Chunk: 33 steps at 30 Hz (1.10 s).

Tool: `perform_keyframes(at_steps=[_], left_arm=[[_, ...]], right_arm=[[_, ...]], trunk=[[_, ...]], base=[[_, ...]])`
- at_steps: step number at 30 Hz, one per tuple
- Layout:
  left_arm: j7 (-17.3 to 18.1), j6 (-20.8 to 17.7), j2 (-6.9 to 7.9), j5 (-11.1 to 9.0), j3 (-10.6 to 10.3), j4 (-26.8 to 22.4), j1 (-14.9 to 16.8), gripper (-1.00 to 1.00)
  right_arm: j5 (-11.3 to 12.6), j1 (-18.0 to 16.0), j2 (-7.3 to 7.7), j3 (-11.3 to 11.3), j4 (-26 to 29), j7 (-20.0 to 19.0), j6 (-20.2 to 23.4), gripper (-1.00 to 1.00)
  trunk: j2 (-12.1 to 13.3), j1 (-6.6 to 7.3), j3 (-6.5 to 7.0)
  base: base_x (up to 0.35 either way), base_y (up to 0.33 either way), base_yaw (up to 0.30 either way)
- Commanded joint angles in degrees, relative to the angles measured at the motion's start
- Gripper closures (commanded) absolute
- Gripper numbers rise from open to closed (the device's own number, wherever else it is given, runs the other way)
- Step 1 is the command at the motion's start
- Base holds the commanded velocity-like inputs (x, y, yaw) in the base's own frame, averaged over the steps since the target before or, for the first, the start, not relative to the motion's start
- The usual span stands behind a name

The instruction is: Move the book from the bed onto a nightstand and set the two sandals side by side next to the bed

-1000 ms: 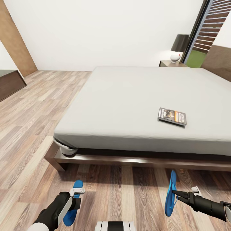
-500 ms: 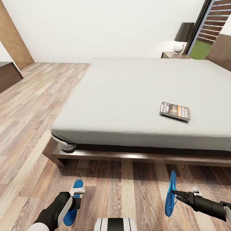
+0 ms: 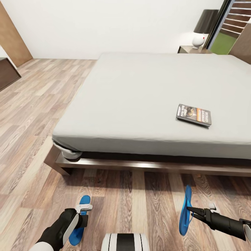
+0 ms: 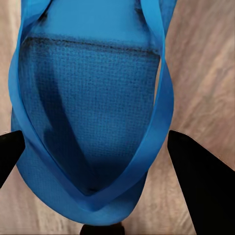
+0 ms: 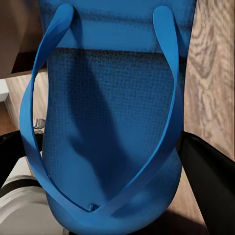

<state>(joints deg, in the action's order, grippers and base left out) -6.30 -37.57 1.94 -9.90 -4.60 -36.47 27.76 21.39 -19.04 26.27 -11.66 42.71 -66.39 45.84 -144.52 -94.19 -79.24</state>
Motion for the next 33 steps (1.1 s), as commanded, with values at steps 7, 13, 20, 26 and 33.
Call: perform_keyframes(at_steps=[7, 13, 20, 26, 33], left_arm=[[-0.6, 7.3, 0.0, -0.6, -0.5, -0.1, 0.0, 1.0], [-0.7, 10.0, -0.01, -0.6, -0.5, 0.0, 0.0, 1.0], [-0.7, 11.2, 0.04, -0.6, -0.5, 0.2, 0.0, 1.0], [-0.6, 11.3, 0.04, -0.6, -0.5, 0.2, 0.0, 1.0], [-0.6, 11.3, 0.01, -0.6, -0.5, 0.3, 0.0, 1.0]], right_arm=[[0.3, 0.0, 0.01, 0.0, 0.0, -0.1, 0.4, 1.0], [0.2, 0.0, 0.01, 0.0, 0.0, -0.1, 0.4, 1.0], [0.3, 0.0, 0.01, 0.0, 0.0, -0.1, 0.4, 1.0], [0.3, 0.0, 0.01, 0.0, 0.0, -0.1, 0.4, 1.0], [0.3, 0.0, 0.01, 0.0, 0.0, -0.1, 0.4, 1.0]], trunk=[[-0.1, -0.06, -0.71], [-0.1, -0.06, -0.71], [-0.1, -0.06, -0.71], [-0.1, -0.14, -1.37], [-0.2, -0.32, -2.92]], base=[[0.0, 0.0, 0.0], [0.0, 0.0, 0.0], [0.0, 0.0, 0.0], [0.0, 0.0, 0.0], [0.0, 0.0, 0.0]])
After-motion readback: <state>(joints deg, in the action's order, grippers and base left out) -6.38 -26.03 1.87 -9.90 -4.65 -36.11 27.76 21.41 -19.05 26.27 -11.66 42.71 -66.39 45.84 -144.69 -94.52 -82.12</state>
